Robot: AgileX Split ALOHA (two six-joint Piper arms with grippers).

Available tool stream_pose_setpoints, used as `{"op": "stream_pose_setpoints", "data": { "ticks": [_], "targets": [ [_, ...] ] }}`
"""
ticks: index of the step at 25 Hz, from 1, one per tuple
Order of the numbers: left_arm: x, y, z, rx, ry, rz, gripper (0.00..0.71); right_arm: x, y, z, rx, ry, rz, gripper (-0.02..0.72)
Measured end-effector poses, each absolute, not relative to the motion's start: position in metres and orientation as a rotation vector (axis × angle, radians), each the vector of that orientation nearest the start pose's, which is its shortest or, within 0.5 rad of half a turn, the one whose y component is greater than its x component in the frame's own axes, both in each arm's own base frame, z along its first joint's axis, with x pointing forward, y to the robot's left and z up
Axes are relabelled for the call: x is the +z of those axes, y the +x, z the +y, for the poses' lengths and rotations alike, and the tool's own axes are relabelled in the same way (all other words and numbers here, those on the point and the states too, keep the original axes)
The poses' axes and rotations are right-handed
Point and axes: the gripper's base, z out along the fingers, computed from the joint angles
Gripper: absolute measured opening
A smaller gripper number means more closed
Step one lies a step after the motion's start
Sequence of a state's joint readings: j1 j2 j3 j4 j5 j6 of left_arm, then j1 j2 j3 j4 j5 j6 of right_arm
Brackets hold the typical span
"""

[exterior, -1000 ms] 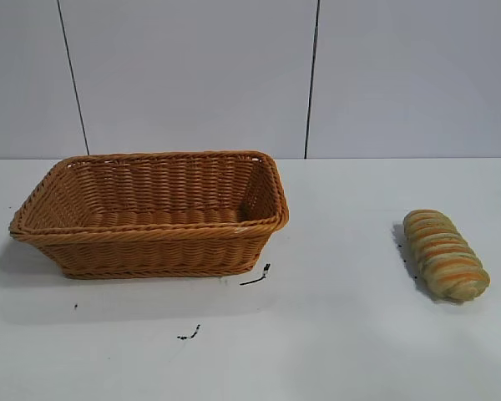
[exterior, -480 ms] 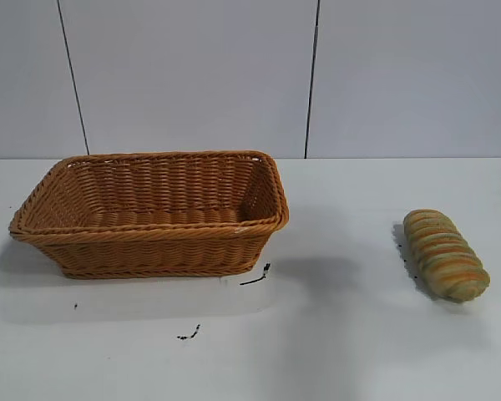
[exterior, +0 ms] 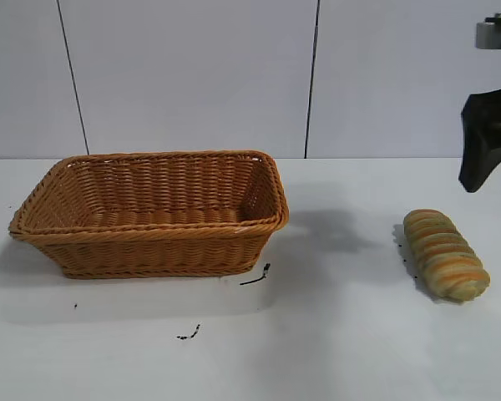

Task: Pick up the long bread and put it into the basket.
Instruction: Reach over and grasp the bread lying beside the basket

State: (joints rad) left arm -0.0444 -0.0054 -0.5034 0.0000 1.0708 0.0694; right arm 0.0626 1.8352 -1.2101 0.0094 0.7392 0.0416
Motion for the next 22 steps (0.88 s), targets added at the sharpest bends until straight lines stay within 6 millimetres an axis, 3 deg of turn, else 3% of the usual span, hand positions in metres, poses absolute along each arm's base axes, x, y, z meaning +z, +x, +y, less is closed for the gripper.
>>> {"op": "stream_pose_setpoints", "data": {
  "ticks": [8, 16, 22],
  "targets": [
    [0.277, -0.007, 0.000, 0.016, 0.116, 2.042, 0.696, 0.145, 0.398, 0.025, 0.032, -0.006, 2.872, 0.681],
    [0.277, -0.007, 0.000, 0.016, 0.116, 2.042, 0.696, 0.113, 0.401, 0.026, 0.027, -0.011, 2.928, 0.681],
    [0.277, -0.007, 0.000, 0.016, 0.116, 2.042, 0.696, 0.107, 0.401, 0.026, 0.025, -0.017, 2.940, 0.681]
  ]
}}
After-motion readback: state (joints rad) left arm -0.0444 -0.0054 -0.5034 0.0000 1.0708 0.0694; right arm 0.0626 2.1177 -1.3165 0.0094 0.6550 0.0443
